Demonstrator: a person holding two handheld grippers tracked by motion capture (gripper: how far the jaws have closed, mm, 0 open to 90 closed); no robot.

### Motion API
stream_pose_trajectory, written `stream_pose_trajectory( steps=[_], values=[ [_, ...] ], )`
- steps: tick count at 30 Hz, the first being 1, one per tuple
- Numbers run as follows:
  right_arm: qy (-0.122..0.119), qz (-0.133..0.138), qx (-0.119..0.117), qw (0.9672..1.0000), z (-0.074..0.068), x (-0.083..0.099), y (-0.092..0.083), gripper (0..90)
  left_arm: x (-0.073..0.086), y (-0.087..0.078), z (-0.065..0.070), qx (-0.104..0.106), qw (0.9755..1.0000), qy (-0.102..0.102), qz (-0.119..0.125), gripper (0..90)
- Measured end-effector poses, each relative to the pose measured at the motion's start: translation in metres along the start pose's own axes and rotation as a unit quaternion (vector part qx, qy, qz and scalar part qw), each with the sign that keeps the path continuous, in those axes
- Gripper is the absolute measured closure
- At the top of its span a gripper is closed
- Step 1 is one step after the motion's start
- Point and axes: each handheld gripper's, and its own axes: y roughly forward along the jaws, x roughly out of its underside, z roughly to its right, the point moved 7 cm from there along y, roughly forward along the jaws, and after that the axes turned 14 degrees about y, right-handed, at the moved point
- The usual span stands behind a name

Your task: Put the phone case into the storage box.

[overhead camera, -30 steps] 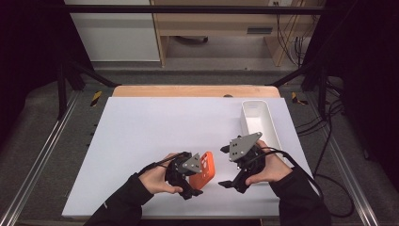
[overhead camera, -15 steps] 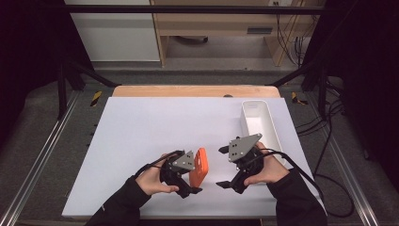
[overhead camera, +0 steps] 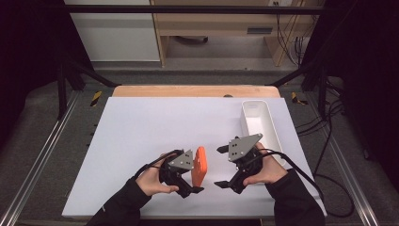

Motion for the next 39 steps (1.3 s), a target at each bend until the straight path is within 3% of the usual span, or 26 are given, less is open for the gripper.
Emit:
stream_pose_trajectory(
  steps=[14, 39],
  values=[
    [-0.003, 0.01, -0.007, 0.9999, -0.003, -0.002, 0.0, 1.9, -0.014, 0.006, 0.003, 0.008, 0.9996, 0.027, 0.0, 15.5],
    [0.0, 0.031, -0.028, 0.9991, -0.006, -0.004, 0.006, 2.4, -0.017, 0.019, 0.006, 0.013, 0.9991, 0.042, 0.002, 15.5]
  ],
)
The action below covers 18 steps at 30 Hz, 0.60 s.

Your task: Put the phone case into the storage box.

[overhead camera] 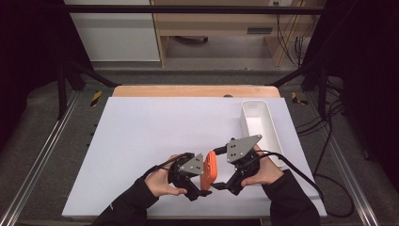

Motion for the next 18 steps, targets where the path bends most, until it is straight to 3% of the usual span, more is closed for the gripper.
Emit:
stream_pose_trajectory(
  steps=[18],
  values=[
    [-0.011, 0.0, -0.025, 0.9996, -0.0046, 0.0025, 0.0066, 9.1, -0.001, 0.0061, 0.0059, 0.015, 0.9998, 0.01, 0.0, 15.5]
  ],
)
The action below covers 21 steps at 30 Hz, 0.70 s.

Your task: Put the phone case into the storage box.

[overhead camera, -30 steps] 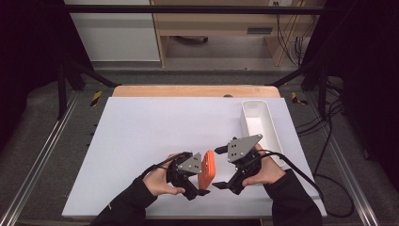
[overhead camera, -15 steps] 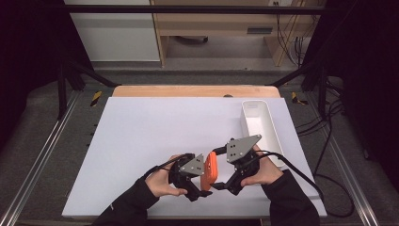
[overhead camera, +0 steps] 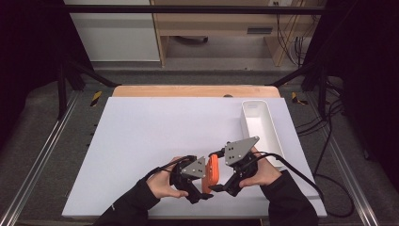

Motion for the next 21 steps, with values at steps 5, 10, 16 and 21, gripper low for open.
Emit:
stream_pose_trajectory(
  steps=[5, 10, 16, 21],
  values=[
    [-0.004, -0.001, -0.006, 1.0, -0.0016, 0.0007, 0.0009, 11.1, 0.0004, 0.0012, 0.001, 0.002, 1.0, 0.001, 0.001, 15.5],
    [-0.005, 0.002, -0.012, 0.9999, -0.003, 0.0007, 0.0007, 14.7, 0.0009, 0.0011, 0.0011, 0.001, 1.0, 0.0, 0.003, 15.6],
    [-0.004, 0.006, -0.015, 0.9999, -0.0026, 0.0001, 0.0007, 15.2, 0.0004, 0.0011, 0.0009, 0.0, 0.9999, -0.008, 0.009, 15.5],
    [0.002, 0.008, -0.016, 0.9998, -0.0011, -0.0008, 0.0008, 15.6, 0.0015, 0.0, -0.0001, 0.0, 0.9999, -0.01, 0.008, 15.4]
  ],
)
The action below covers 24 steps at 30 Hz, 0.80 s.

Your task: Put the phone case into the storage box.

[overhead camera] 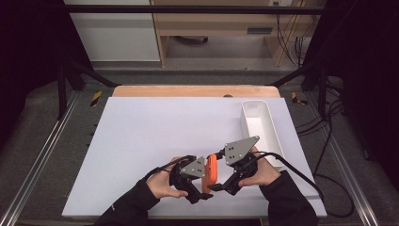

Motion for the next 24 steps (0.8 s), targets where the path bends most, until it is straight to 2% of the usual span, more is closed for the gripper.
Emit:
stream_pose_trajectory(
  steps=[12, 18, 24],
  values=[
    [0.003, -0.004, 0.001, 1.0, 0.0, 0.0, 0.0, 16.3, 0.001, 0.0, 0.001, 0.007, 1.0, -0.005, -0.001, 15.0],
    [0.007, -0.001, 0.006, 1.0, 0.002, -0.001, -0.001, 16.3, 0.001, -0.004, -0.001, -0.003, 0.9999, -0.012, 0.002, 10.7],
    [0.014, 0.003, 0.019, 0.9997, 0.005, -0.003, -0.006, 16.2, 0.004, -0.015, -0.003, -0.016, 0.9996, -0.02, 0.01, 5.1]
  ],
)
